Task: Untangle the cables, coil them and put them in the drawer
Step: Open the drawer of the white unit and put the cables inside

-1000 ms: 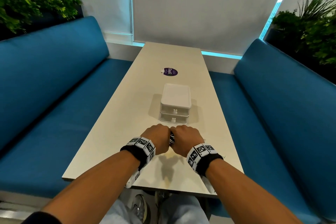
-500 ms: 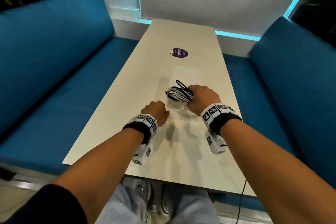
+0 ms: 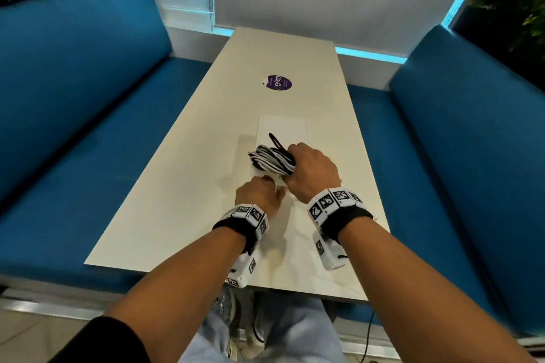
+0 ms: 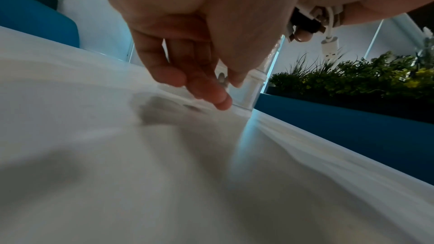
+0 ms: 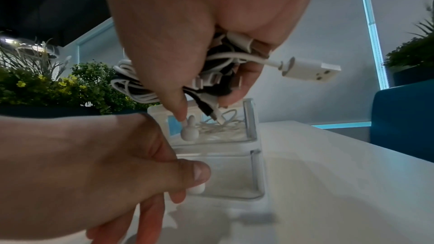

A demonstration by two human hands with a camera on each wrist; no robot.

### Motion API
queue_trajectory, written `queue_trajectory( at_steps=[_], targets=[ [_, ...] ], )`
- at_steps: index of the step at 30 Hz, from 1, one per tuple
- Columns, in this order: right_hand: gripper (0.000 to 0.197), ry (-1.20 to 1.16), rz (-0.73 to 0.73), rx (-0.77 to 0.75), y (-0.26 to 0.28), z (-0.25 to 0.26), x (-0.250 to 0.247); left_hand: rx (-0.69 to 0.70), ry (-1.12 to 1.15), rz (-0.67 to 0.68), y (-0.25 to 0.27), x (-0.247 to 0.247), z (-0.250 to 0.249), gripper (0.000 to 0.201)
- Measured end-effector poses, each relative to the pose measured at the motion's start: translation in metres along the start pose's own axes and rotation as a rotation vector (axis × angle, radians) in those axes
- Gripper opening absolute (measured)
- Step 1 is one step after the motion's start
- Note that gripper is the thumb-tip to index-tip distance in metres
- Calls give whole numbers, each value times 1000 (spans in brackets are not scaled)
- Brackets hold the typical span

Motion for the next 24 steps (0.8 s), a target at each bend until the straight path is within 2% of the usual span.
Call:
queue_trajectory(
  at_steps=[6, 10, 13, 15, 18, 24],
  targets=[
    [15, -25, 10, 12, -5, 0, -1, 36, -23, -75, 6, -9, -13, 34],
    [17, -37, 1, 23, -2, -1, 0, 72, -47, -56, 9, -14, -14, 34],
    [23, -43, 13, 35, -1, -2, 0, -8, 63, -58, 11, -32, 6, 45],
    [23, -46, 13, 42, -1, -1, 0, -95, 207, -95, 9, -44, 25, 41],
    [23, -41, 15, 44, 0, 0, 0, -177, 268, -117, 6, -47, 44, 35],
    [18, -19, 26, 38, 3, 0, -4, -226, 393, 45, 1, -22, 61, 31]
  ],
)
Point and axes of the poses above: each hand's wrist, its own y-axis away from the middle knuckle, its own x-axis out of the palm, z = x × y, the point moved 10 cm from there along -y, towards the middle knuckle, and after that the axes turned 8 degrees about -x, right-handed, at the moved point
